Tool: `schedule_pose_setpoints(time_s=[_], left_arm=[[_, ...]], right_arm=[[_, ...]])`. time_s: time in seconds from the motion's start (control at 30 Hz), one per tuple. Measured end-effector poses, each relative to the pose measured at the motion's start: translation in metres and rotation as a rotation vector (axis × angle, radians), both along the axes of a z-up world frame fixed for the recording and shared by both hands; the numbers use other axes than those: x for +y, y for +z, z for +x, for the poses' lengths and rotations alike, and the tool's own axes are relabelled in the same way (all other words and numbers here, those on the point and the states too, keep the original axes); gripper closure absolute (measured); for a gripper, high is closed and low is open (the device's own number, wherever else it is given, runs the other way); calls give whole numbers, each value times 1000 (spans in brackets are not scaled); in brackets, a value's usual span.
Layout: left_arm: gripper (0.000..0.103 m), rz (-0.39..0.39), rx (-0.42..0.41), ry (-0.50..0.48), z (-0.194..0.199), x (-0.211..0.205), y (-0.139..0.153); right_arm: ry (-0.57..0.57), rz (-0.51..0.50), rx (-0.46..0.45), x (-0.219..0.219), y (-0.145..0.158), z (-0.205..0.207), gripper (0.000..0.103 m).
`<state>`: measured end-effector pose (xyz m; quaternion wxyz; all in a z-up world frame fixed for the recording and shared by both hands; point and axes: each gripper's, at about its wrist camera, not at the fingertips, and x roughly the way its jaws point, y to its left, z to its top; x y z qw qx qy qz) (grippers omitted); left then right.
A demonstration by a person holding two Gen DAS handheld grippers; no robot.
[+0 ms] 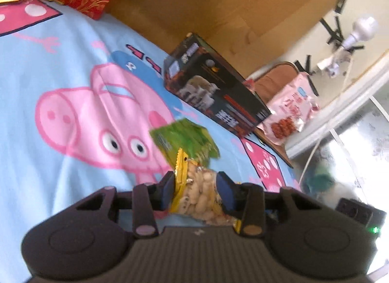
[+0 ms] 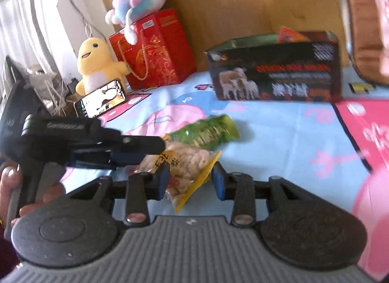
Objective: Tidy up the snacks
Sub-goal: 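Move the left tool to the clear peanut bag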
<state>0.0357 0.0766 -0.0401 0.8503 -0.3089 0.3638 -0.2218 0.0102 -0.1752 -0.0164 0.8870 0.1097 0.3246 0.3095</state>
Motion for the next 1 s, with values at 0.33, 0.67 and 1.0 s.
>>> schedule_pose_setpoints(time_s=[0.33, 0.67, 1.0], left_arm=[[64, 24, -57, 13, -6, -10, -2], [64, 11, -57, 16, -6, -9, -3], [64, 11, -57, 15, -6, -9, -3]], right_arm=[[23, -34, -40, 5, -1, -5, 43], [37, -95, -87, 13, -1, -9, 39], [37, -100, -90, 13, -1, -10, 39]])
